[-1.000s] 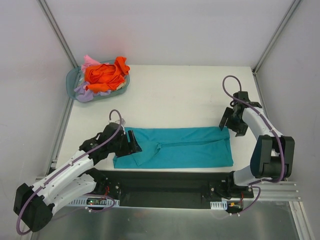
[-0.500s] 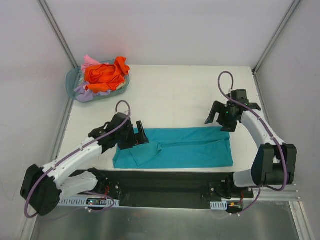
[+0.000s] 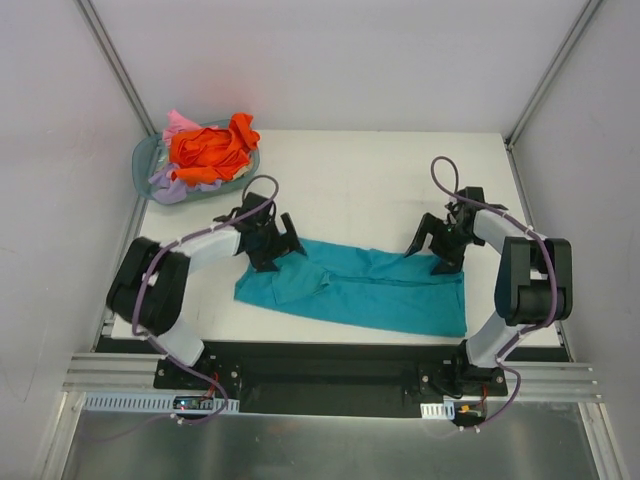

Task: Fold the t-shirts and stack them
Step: Rotate the tshirt 90 degrees

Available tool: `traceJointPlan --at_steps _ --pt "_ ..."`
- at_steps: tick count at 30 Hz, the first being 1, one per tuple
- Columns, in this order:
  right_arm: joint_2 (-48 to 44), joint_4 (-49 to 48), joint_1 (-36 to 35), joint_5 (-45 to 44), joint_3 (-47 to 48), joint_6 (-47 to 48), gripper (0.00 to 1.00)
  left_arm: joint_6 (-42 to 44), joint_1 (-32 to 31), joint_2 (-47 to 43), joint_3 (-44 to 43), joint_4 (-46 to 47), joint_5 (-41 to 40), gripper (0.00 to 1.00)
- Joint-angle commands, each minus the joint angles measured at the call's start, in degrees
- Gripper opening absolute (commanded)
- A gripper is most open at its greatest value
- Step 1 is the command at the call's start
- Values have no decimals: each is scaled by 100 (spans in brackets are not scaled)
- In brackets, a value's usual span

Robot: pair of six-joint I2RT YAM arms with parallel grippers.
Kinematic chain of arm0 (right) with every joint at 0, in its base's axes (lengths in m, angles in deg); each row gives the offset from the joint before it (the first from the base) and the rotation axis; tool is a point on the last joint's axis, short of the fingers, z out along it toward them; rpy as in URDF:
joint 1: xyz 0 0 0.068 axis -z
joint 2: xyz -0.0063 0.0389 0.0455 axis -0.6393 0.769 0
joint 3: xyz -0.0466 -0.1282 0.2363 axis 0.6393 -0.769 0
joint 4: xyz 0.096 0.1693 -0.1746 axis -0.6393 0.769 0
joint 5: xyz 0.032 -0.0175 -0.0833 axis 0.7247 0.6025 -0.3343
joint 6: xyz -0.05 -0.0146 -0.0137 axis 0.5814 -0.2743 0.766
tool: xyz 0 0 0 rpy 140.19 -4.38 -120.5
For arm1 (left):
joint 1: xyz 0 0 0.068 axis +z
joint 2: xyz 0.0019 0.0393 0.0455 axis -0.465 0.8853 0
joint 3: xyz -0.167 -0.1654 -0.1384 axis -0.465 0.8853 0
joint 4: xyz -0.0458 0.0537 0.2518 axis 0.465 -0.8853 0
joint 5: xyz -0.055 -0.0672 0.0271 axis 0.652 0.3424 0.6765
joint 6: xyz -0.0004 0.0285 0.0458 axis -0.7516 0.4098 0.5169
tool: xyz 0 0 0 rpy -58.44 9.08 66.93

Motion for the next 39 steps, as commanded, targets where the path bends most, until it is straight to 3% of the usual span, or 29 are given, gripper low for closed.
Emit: traceJointPlan --at_steps 1,5,6,8,9,11,12,14,15,18,23,28,32,35,39 --pt "-77 48 -23 656 -100 117 97 590 249 1714 -1573 281 112 99" --pt "-402 365 -32 306 -644 46 97 644 548 3296 -3891 -26 481 99" --pt "-542 427 -197 200 -915 55 97 470 575 3978 -4941 -61 1013 99" --pt "-709 506 -426 243 -1224 -32 97 92 567 4667 -5948 -62 1342 99" --pt "-884 498 -758 565 -1356 -50 97 -145 505 5375 -7067 -70 1561 99" --pt "-1008 462 -1233 1032 -1611 63 97 -462 426 6091 -8242 -70 1755 99" --pt "-1044 489 -1854 1434 -1629 168 97 -768 339 6773 -9379 -70 1852 99" --pt "-1000 656 -2455 1570 -1463 441 97 -1034 259 7296 -10221 130 1809 99" --pt "-965 647 -2858 1666 -1402 477 97 -1313 215 7473 -10312 393 1783 99" --pt "-965 630 -3072 1816 -1068 512 97 -1571 224 7212 -9569 1489 1905 99" --pt "-1114 919 -3073 1448 -523 732 97 -974 224 6719 -9188 1494 1845 99" --pt "-861 797 -3073 -97 442 609 97 -631 259 6368 -9486 1407 1914 99" --pt "-360 358 -3073 -986 1418 249 97 0 338 5482 -9216 1082 1985 99" --pt "246 208 -3073 -1382 2165 231 97 722 399 3834 -8146 731 1617 99" --pt "1037 260 -3073 -1594 2992 213 97 1354 487 2046 -5799 642 1055 99"
